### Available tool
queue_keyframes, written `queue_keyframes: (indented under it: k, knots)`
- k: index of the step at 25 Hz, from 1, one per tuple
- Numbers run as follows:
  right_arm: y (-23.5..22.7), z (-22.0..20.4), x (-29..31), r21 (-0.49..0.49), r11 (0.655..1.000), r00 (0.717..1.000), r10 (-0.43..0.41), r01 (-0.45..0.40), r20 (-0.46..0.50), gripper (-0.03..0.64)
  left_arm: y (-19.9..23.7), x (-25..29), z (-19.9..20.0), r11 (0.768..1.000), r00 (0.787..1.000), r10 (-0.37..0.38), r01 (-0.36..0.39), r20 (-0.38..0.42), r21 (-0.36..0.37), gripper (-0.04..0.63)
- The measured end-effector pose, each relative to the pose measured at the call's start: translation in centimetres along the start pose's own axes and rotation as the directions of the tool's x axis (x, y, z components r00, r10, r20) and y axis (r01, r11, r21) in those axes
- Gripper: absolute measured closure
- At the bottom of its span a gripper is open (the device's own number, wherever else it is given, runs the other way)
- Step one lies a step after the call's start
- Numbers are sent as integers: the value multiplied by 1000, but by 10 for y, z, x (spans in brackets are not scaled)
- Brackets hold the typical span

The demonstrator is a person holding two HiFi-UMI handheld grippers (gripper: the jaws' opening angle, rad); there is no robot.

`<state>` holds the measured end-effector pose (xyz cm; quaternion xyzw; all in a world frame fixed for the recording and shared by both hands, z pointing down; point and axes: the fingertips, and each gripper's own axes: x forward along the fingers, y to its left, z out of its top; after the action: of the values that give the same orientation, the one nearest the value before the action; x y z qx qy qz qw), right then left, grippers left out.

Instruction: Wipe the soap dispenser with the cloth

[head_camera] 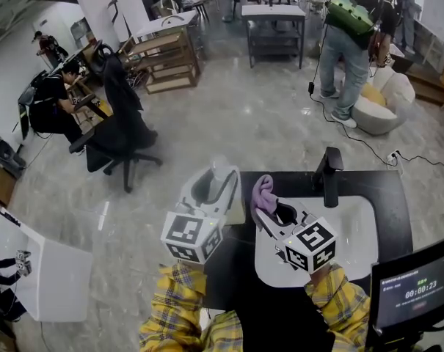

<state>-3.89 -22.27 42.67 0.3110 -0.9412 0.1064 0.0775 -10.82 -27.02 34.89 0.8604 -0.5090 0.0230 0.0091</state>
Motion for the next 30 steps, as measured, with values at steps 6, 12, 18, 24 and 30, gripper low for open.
queue_keyframes:
  k: [6,12,18,24,30]
  knots:
    - [7,15,-8,-16,1000,999,17,-17,30,537,-8,-2,0,961,961,-276,276,0,-7,440]
    - [16,32,-11,-39,999,997,38,-36,63,537,-10,-5,0,876,875,-480,482,52,-29,440]
    - [16,38,-14,-57,998,997,29,-25,72,537,-12,-7,0,795,794,-603,606,74,-19,440]
    - [20,42,-12,-69,997,997,36,-31,73,537,-12,-7,-2,742,742,-667,670,65,-33,440]
    - [29,49,-11,-106,993,995,59,-50,77,537,-15,-5,-3,742,743,-666,669,64,-37,440]
